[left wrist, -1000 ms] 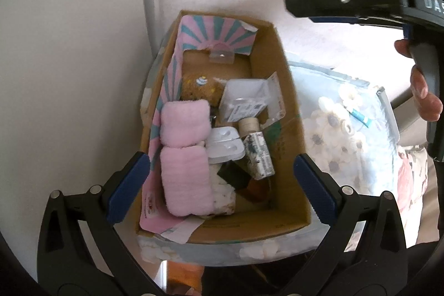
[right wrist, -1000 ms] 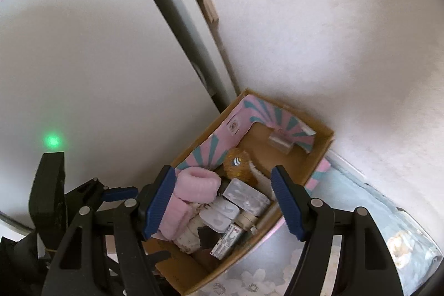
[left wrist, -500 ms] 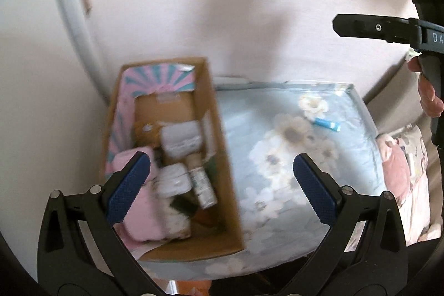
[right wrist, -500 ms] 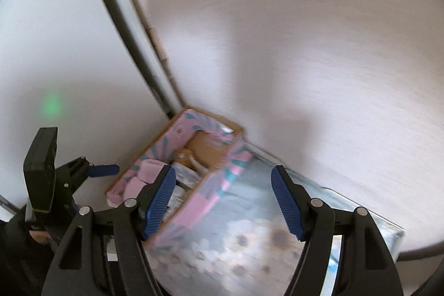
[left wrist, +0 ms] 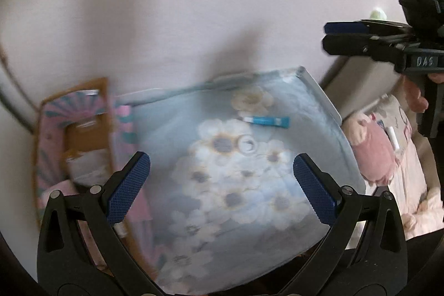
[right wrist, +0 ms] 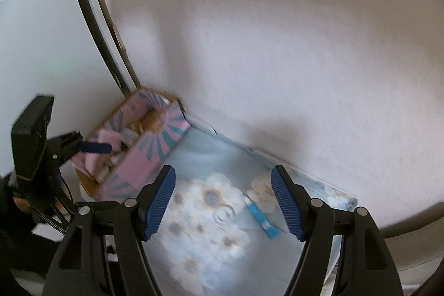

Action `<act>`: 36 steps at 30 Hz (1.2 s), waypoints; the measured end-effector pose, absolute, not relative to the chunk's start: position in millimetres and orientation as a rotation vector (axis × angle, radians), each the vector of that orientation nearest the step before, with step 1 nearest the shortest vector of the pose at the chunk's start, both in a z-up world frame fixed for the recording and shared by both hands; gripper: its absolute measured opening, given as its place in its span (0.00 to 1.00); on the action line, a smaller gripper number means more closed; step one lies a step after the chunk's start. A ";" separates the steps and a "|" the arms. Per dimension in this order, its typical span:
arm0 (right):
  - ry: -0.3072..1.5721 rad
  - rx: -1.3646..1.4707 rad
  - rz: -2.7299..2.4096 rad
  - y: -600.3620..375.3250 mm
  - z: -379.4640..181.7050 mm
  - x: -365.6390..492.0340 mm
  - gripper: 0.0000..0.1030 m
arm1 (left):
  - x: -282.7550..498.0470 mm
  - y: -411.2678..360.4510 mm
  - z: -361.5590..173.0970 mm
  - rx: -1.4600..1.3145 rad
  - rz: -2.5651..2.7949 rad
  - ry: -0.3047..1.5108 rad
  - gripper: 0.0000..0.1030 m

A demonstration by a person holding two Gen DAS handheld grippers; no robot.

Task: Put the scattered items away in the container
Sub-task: 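Return both tools to the tray above the blue tube and tape ring, then grasp the blue tube with the right tool while the left tool grasps the clear tape ring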

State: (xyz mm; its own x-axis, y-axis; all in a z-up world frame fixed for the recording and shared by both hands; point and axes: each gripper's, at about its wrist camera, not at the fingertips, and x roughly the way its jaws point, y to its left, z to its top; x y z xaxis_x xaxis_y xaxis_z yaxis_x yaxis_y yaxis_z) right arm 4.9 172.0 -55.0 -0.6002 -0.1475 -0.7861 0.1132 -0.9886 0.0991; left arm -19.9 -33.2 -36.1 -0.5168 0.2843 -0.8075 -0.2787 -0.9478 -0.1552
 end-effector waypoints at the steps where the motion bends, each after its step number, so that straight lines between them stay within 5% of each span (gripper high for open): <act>1: -0.036 1.356 -2.666 176.9 -67.8 5.2 0.65 | -22.7 -25.3 -40.5 -1.324 2.473 0.002 1.00; 8: 0.067 1.443 -2.553 199.4 -155.6 -9.3 0.65 | -51.8 29.4 -101.2 -1.314 2.398 0.087 0.97; 13: 0.034 1.453 -2.474 216.2 -220.2 -27.2 0.53 | -76.3 46.9 -159.0 -1.328 2.386 0.130 0.89; 15: 0.053 1.442 -2.465 218.9 -228.5 -27.5 0.53 | -81.6 49.9 -176.2 -1.340 2.376 0.132 0.76; 28: 0.259 1.387 -2.378 202.5 -254.6 -28.6 0.32 | -82.6 57.0 -202.6 -1.328 2.370 0.211 0.65; 31: 0.281 1.382 -2.358 201.2 -257.6 -28.5 0.21 | -82.0 55.7 -202.2 -1.311 2.383 0.228 0.55; 33: 0.304 1.374 -2.359 201.1 -258.1 -26.4 0.14 | -82.2 54.3 -201.3 -1.305 2.395 0.234 0.39; 36: 0.328 1.357 -2.372 199.1 -257.0 -25.3 0.13 | -83.6 51.9 -200.1 -1.301 2.393 0.223 0.38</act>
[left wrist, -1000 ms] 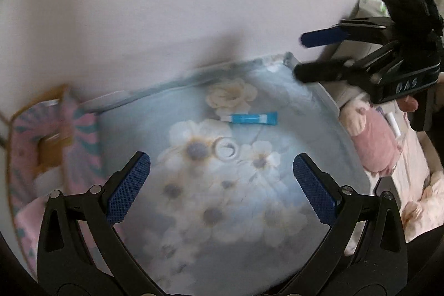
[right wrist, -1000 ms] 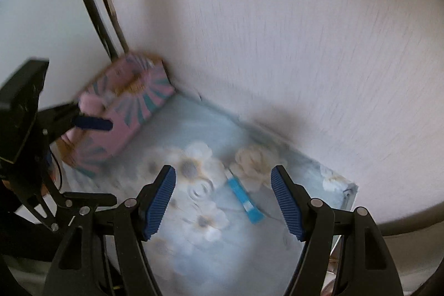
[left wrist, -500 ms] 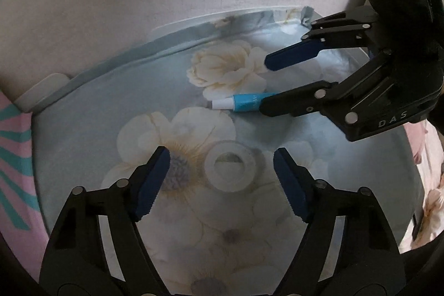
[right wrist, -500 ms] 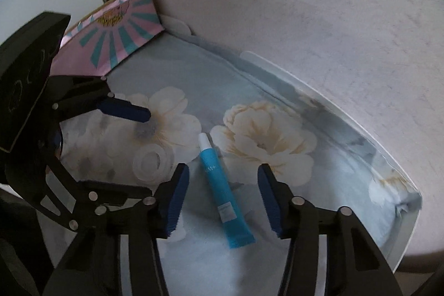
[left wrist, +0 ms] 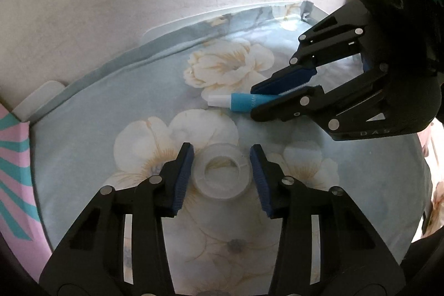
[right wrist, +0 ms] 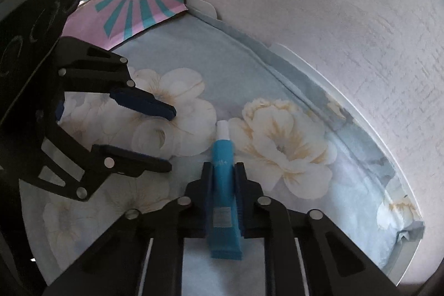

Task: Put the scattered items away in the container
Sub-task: 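Grasp the blue tube with the right tool while the left tool grasps the clear tape ring, then carry both items into the striped box and open both tools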

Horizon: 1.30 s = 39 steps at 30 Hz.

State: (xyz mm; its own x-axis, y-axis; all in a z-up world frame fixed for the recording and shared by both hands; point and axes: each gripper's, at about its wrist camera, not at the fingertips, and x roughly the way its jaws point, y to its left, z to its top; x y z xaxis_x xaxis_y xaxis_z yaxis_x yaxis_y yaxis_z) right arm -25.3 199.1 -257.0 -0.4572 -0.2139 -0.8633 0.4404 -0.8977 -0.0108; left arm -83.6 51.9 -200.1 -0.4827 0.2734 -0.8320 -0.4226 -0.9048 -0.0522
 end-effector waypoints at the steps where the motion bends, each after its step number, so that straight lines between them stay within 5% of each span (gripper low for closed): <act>1: 0.321 1.347 -2.376 199.1 -254.4 -24.8 0.13 | -82.9 51.5 -199.5 -1.297 2.399 0.230 0.38; 20: 0.271 1.209 -2.444 162.6 -131.6 -37.6 0.13 | -48.1 17.5 -82.2 -1.207 2.461 0.169 0.38; 30: 0.290 1.083 -2.411 89.8 -40.3 -62.9 0.13 | 10.5 -64.0 21.7 -1.151 2.609 0.057 0.38; 39: 0.328 1.030 -2.324 9.9 -16.0 -91.9 0.13 | 48.4 -141.0 48.8 -1.197 2.783 -0.009 0.38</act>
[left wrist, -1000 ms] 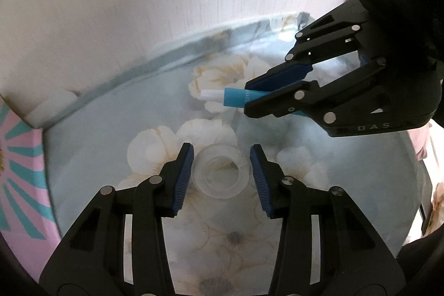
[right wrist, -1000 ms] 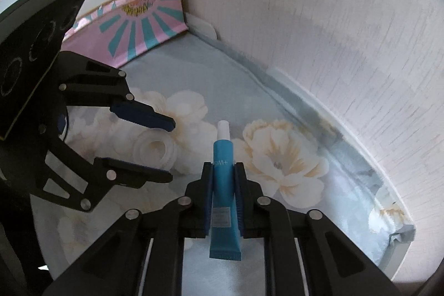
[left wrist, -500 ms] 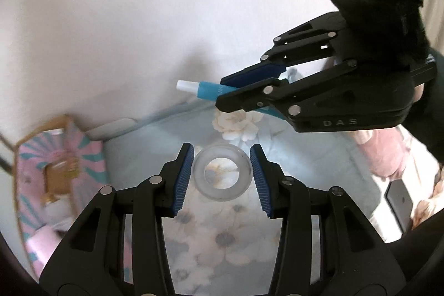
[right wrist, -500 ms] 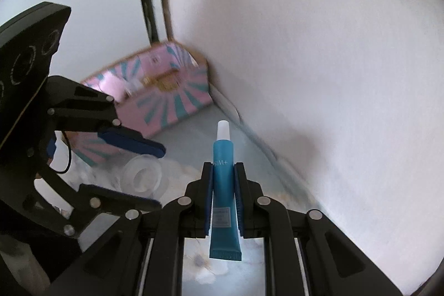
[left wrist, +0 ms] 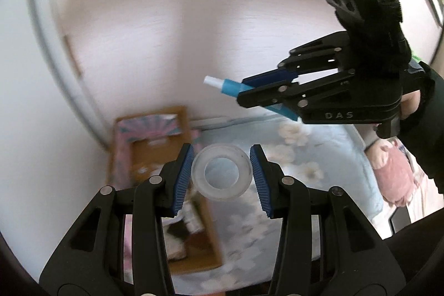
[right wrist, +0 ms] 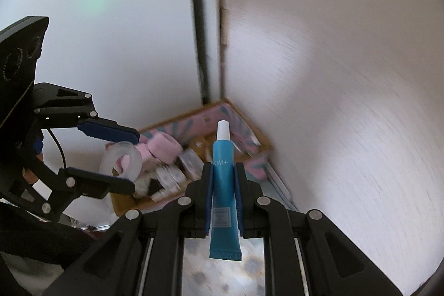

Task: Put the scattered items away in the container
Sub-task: 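Carry both items into the striped box and open both tools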

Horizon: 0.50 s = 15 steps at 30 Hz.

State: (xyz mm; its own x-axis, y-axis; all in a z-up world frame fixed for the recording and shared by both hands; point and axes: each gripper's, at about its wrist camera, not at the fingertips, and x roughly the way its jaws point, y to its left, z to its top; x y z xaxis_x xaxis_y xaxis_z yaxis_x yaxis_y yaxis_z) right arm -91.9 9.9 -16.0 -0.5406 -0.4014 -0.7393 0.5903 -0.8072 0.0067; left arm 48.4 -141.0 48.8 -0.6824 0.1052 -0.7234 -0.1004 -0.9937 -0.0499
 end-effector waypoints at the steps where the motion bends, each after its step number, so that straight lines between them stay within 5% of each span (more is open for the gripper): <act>1: 0.329 1.029 -2.307 -0.5 -16.3 -96.1 0.13 | 53.2 -150.6 47.6 -1.210 2.799 -0.025 0.38; 15: 0.274 1.245 -2.164 -99.6 -89.3 -158.2 0.13 | 82.4 -248.4 -33.0 -1.477 2.786 -0.315 0.38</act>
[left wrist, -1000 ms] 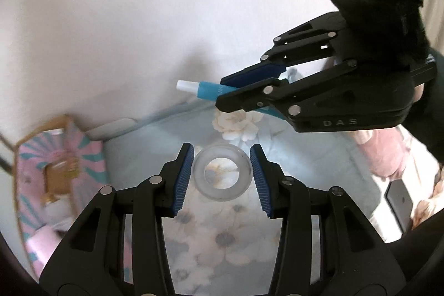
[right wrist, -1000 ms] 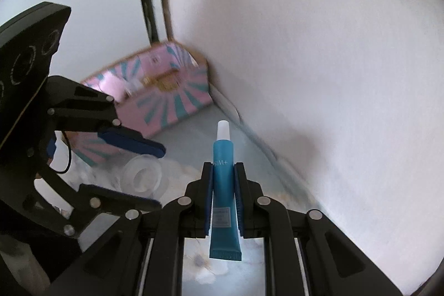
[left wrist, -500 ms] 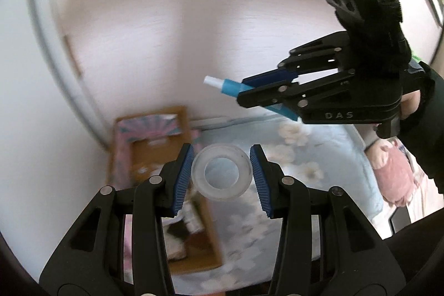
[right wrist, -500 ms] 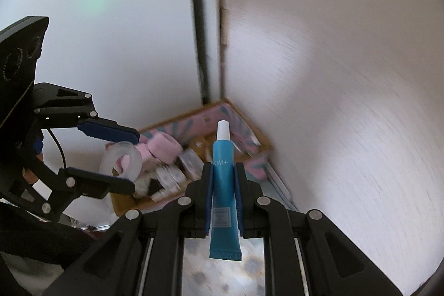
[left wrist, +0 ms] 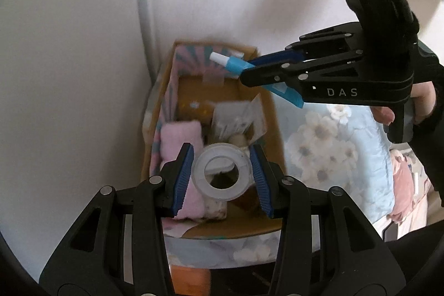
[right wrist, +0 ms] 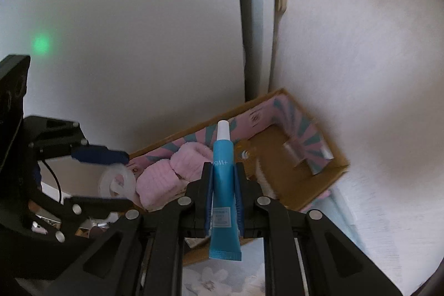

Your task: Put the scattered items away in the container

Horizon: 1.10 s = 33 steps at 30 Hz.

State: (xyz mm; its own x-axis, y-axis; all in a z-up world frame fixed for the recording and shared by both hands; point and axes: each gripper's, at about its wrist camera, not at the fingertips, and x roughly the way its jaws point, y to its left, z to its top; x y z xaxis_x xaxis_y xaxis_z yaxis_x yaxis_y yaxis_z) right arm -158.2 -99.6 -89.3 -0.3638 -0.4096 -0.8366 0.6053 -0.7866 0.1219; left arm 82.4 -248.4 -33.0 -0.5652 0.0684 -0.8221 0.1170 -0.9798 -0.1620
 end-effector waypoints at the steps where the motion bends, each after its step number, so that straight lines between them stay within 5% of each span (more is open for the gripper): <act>1: 0.270 1.258 -2.153 -103.8 -93.6 -160.2 0.13 | 79.7 -246.9 -37.8 1.462 -2.733 0.316 0.38; 7: 0.241 1.370 -2.093 -114.5 -109.2 -169.1 0.17 | 72.4 -249.1 -56.7 1.524 -2.726 0.335 0.38; 8: 0.246 1.390 -2.085 -112.6 -113.1 -167.8 0.25 | 70.6 -247.8 -58.1 1.547 -2.728 0.349 0.48; 9: 0.258 1.397 -2.091 -113.4 -113.8 -166.9 0.45 | 68.2 -244.7 -59.3 1.568 -2.717 0.332 0.87; 10: 0.280 1.399 -2.116 -113.2 -113.7 -165.8 0.67 | 62.8 -241.4 -60.3 1.575 -2.712 0.309 0.98; 33: 0.234 1.425 -2.222 -100.6 -101.6 -161.1 0.69 | 73.0 -222.7 -39.4 1.540 -2.726 0.228 1.00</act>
State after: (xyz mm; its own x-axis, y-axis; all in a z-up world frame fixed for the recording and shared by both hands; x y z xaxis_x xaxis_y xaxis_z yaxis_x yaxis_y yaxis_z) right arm -161.1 -100.6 -101.6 -0.3375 -0.3065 -0.8900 0.4850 -0.8670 0.1147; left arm 73.0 -222.7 -39.4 -0.5189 0.0691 -0.8520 0.0733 -0.9895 -0.1249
